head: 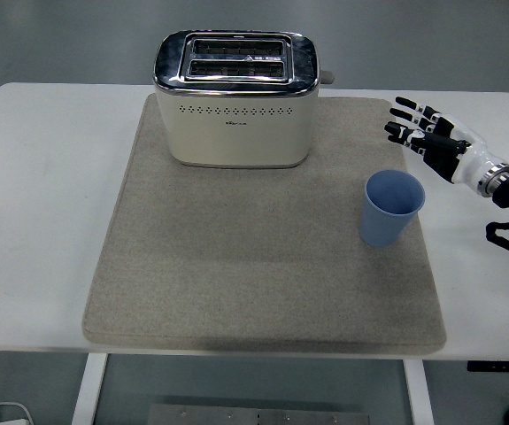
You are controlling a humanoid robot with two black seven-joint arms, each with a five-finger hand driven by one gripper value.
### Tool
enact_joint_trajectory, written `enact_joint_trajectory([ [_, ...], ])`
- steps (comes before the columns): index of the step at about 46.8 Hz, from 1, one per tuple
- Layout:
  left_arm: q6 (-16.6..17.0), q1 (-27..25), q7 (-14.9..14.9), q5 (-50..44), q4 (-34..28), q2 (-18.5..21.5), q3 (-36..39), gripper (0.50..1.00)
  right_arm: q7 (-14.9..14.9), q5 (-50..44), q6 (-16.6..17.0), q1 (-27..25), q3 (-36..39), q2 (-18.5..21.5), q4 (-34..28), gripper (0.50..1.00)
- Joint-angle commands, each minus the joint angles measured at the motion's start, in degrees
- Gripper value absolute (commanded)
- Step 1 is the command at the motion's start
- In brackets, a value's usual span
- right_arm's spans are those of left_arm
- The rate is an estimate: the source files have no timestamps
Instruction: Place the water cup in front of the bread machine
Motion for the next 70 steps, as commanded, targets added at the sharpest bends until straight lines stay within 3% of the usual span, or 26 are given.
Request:
enact_joint_trajectory([
  [1,0.0,0.0,0.0,0.0,0.0,0.0,-0.2,1.0,0.0,0.0,0.0,0.0,0.0,0.0,0.0,0.917],
  [23,0.0,0.1,-0.3,-0.1,0.0,0.0,-0.3,1.0,0.1,0.0,0.5,-0.1,0.0,-0.5,0.1,0.917],
  [33,0.0,0.1,-0.3,0.0,0.0,0.0,-0.3,1.0,0.3,0.0,5.1,-0.3,-0.1,-1.5,0.1,0.917],
  [46,0.0,0.3,-0.3,-0.1,0.0,0.0,-0.4,1.0,0.4,-1.1,12.0,-1.1,-0.5,-5.8,0.1,0.917],
  [52,0.0,0.2,-0.3,0.0,0.0,0.0,-0.3,1.0,0.5,-5.1,12.6,-1.6,-0.8,-7.3,0.0,0.917],
  [70,0.0,0.3,-0.2,0.0,-0.1,0.0,-0.3,1.0,7.1,-13.5,15.5,-2.7,-0.5,-13.1,0.1,0.917],
])
